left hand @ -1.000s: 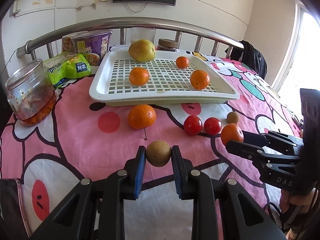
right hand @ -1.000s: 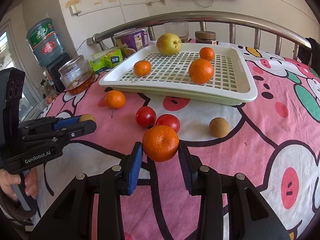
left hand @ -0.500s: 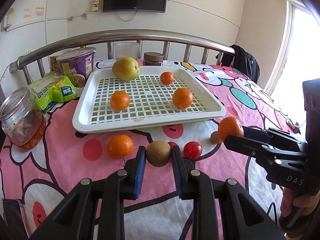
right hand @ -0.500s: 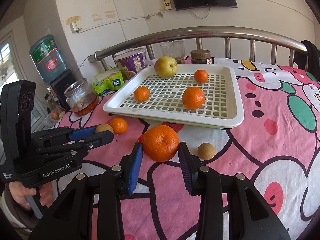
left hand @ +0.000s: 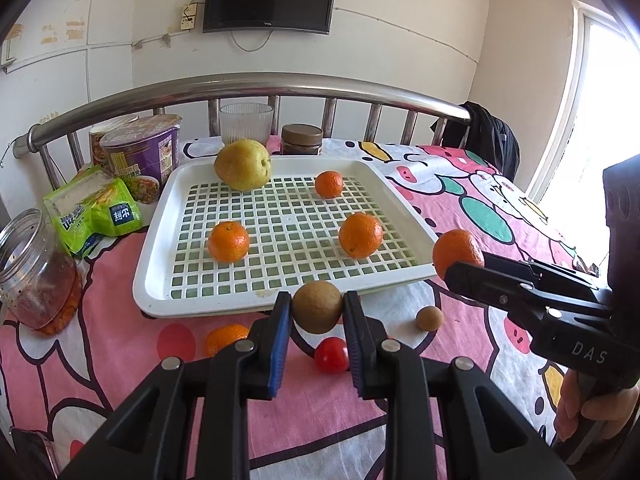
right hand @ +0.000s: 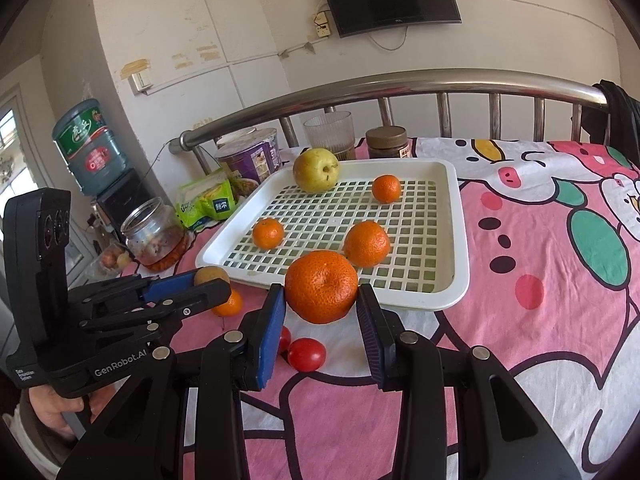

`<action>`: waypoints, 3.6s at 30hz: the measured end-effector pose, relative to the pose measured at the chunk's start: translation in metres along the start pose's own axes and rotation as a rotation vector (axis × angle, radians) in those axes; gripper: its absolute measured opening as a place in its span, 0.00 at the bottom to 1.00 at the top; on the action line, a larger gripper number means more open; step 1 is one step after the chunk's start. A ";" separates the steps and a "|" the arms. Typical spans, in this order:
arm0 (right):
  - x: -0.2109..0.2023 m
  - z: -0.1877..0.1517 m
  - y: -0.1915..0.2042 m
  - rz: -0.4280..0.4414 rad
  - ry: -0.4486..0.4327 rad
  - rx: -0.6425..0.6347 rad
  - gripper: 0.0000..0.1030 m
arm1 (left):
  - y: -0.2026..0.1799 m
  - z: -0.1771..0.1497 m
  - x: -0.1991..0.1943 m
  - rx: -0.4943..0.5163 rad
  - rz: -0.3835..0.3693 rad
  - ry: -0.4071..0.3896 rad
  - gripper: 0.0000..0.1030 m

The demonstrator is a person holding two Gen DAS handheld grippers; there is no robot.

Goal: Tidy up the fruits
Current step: 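Carry the kiwi and mandarin into the tray and open both tools, then withdraw both tools from the tray toward the fruit on the sheet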

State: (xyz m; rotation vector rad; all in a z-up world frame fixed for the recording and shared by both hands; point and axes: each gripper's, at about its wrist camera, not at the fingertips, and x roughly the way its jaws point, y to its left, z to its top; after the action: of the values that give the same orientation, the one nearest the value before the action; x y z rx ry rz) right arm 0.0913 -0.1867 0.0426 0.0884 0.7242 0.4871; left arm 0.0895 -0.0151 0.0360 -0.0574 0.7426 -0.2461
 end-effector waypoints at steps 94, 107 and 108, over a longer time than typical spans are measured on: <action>-0.032 0.066 0.004 -0.028 -0.232 0.007 1.00 | 0.030 0.034 -0.036 -0.086 0.005 -0.184 1.00; -0.070 0.039 0.018 -0.022 -0.294 -0.035 1.00 | 0.028 0.011 -0.075 -0.081 0.019 -0.240 1.00; -0.072 0.036 0.018 -0.023 -0.295 -0.036 1.00 | 0.028 0.010 -0.076 -0.079 0.023 -0.241 1.00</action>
State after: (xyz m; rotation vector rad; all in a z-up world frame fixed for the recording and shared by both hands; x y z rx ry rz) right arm 0.0618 -0.2009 0.1183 0.1152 0.4274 0.4531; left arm 0.0475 0.0303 0.0896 -0.1510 0.5130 -0.1841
